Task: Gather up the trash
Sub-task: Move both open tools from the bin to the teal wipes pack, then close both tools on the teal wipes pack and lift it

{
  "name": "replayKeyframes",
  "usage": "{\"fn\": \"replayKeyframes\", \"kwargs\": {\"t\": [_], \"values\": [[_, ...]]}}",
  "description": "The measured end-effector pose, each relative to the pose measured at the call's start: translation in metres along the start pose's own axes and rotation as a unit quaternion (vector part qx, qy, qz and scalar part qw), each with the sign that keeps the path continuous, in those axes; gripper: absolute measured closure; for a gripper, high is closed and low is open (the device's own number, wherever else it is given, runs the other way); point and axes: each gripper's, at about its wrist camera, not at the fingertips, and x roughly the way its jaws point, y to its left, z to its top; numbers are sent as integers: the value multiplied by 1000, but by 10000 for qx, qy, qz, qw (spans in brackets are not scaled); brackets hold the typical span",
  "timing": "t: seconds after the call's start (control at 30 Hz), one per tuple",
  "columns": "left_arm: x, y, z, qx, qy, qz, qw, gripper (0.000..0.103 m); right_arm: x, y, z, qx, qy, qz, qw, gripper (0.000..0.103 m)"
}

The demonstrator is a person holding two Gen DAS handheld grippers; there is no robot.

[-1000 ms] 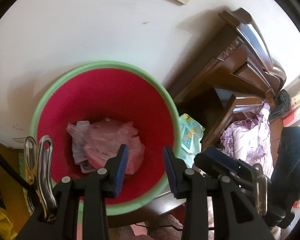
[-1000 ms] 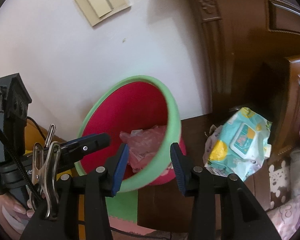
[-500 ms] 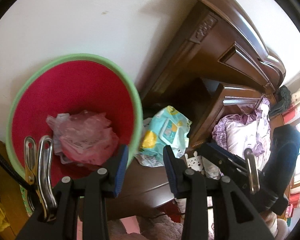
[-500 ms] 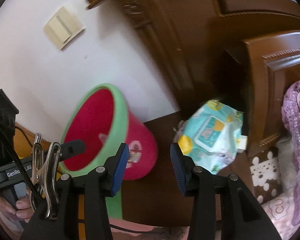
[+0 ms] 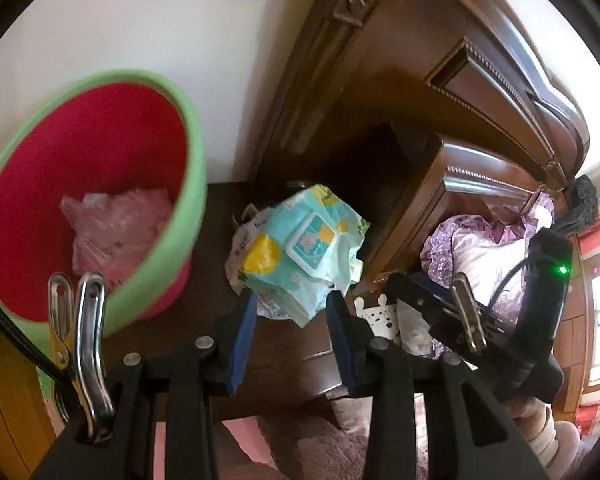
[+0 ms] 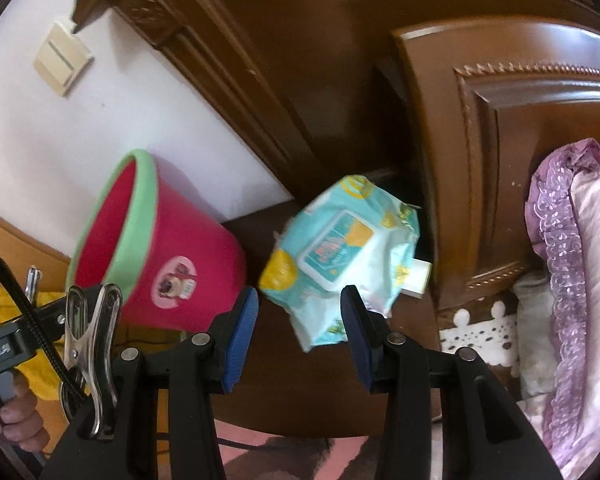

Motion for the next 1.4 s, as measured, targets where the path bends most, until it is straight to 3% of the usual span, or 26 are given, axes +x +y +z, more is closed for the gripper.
{"fn": "replayKeyframes", "kwargs": {"t": [0.3,0.4,0.8,0.9,1.07,1.4], "values": [[52,-29,-6,-311,283,66,9991,66,16,-40,3,-181,361,-50,9992,59],[72,-34,-11,-451,346,129,9983,61,21,-52,2,-206,462,-74,9987,59],[168,-17,-26,-1197,777,317,9893,57,47,-87,-4,-175,824,-92,9964,59],[184,-15,-25,-1179,862,408,9884,57,52,-89,-5,-230,895,-115,9957,59],[201,-15,-21,-990,882,715,9886,56,60,-93,-8,-251,1013,-128,9945,59],[196,38,-34,-1495,879,1305,9762,56,70,-96,-3,-422,1075,-192,9931,59]]}}
